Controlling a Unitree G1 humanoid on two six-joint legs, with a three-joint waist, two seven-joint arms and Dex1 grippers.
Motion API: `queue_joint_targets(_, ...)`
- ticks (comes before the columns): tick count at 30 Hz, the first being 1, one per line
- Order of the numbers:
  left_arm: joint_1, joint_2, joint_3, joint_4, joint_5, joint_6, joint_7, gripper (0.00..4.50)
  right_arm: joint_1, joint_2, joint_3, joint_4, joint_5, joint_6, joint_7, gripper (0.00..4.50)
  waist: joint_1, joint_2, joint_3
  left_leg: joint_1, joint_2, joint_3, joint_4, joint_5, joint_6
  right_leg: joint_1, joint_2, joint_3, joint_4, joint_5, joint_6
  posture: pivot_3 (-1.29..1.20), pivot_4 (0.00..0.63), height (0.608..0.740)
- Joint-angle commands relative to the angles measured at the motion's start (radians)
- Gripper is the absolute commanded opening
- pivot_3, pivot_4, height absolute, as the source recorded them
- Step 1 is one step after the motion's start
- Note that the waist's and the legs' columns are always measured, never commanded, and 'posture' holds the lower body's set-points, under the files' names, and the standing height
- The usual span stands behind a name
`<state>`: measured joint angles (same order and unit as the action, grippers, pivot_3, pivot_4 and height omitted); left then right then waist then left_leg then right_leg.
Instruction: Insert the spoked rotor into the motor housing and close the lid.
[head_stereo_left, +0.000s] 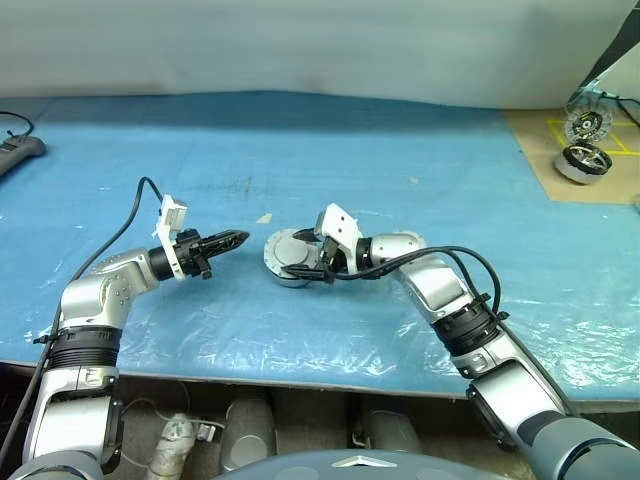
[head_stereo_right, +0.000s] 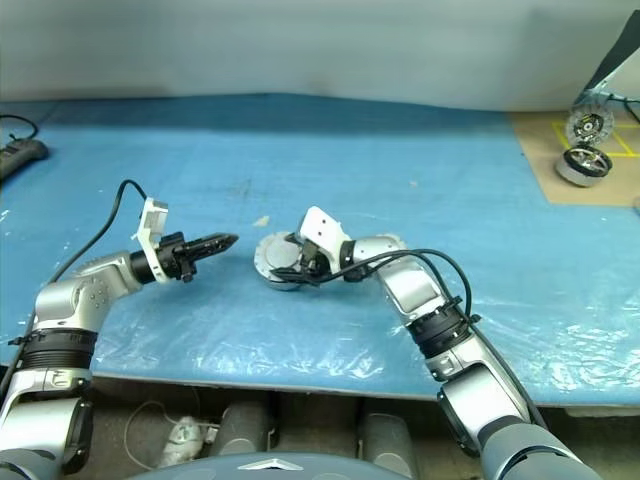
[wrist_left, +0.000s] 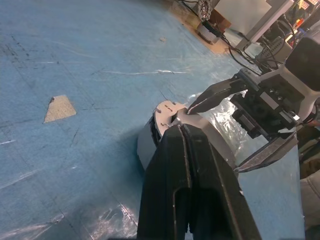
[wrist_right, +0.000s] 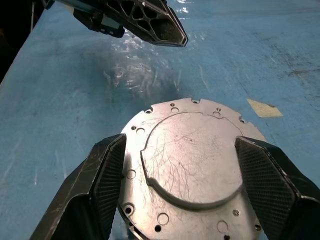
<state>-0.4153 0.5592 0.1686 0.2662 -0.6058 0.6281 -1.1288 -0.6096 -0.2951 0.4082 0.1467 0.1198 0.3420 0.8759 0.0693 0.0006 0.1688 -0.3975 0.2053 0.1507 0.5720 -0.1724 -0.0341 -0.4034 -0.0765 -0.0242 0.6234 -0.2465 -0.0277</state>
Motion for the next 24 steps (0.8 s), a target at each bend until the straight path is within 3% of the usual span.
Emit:
queue_joint_targets(1,0.007,0.011,0.026,-0.037,-0.012,-0.017,0.004,0.0,-0.007,0.021,0.002,0.038,-0.029,-0.053,-0.007,3.66,-0.001,0.0,0.0,0.0,0.0,0.0,0.0,0.0,0.0,0.0,0.0,0.0,0.0,0.0,0.0,0.0,0.15,0.74)
queue_joint_targets(11,-0.004,0.002,0.023,-0.024,-0.012,-0.027,0.019,0.0,-0.001,0.041,0.022,0.116,-0.103,-0.095,-0.008,3.66,-0.001,0.0,0.0,0.004,0.0,0.0,0.001,0.0,0.0,0.003,0.0,0.001,0.0,0.0,0.0,0.0,0.15,0.74)
queue_joint_targets(17,-0.01,-0.002,0.022,-0.013,-0.009,-0.033,0.024,0.0,-0.024,0.084,-0.048,0.108,-0.054,-0.032,-0.024,3.66,-0.002,0.0,0.0,0.006,0.0,0.001,0.001,0.0,0.0,0.004,0.0,0.002,0.001,0.0,0.0,0.0,0.15,0.74)
queue_joint_targets(24,-0.026,-0.016,0.012,0.008,0.0,-0.05,0.028,0.0,-0.005,0.075,-0.002,0.14,-0.099,-0.021,-0.001,3.66,-0.001,0.0,0.0,0.006,0.0,0.001,0.001,0.0,0.0,0.004,0.0,0.002,0.0,0.0,0.0,0.0,0.15,0.74)
